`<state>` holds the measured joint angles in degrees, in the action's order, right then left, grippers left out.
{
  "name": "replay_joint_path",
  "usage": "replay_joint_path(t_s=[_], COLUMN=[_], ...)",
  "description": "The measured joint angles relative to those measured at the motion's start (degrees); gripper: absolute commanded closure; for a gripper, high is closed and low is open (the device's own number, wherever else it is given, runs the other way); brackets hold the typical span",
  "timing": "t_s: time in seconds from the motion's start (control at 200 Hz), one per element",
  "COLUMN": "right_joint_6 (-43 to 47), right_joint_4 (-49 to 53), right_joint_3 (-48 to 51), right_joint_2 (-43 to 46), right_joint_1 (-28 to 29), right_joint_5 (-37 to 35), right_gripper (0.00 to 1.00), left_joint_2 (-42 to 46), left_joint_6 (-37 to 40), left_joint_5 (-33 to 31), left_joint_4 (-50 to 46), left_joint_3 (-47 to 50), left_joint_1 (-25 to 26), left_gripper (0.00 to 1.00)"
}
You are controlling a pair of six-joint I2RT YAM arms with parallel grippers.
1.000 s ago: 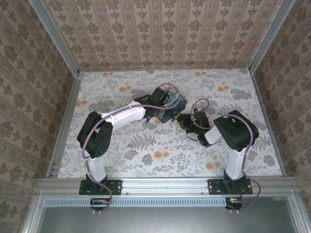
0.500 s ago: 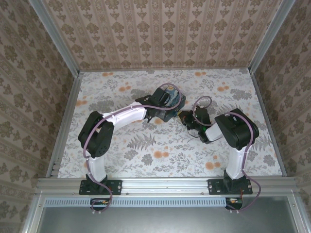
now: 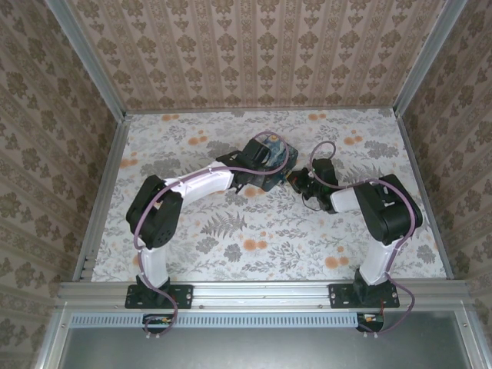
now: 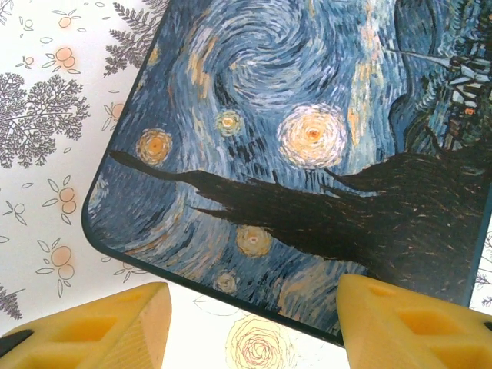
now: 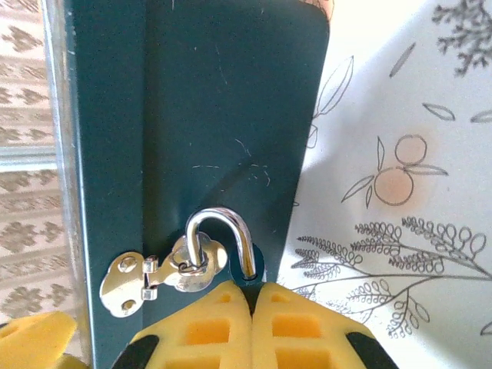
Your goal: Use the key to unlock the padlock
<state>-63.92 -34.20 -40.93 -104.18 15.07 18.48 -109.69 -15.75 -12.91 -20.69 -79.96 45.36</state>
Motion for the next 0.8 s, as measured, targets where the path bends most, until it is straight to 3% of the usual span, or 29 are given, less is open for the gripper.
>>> replay_joint_path(t_s=[0.385, 0.595, 0.8], right_joint_6=[9.86, 8.83, 3.39], right_joint_4=[15.82, 13.97, 7.19], right_joint_3=[-7.89, -7.17, -6.91], right_joint_2=[0.0, -0.26, -3.85], right_joint_1=[-1.33, -2.49, -5.7], right_joint_5=[0.96, 3.19, 10.69], right_gripper=[1.0, 1.0, 1.0], left_joint_2=[-1.18, -1.6, -2.23], left_joint_6=[0.04, 0.2, 0.42], left_joint_5=[0.68, 1.16, 1.6], left_joint_4=[-0.09, -0.09, -0.02], left_joint_3=[-1.46, -2.01, -2.82], left_joint_1=[0.0, 0.0, 0.0], left_gripper=[0.41, 0.41, 0.43])
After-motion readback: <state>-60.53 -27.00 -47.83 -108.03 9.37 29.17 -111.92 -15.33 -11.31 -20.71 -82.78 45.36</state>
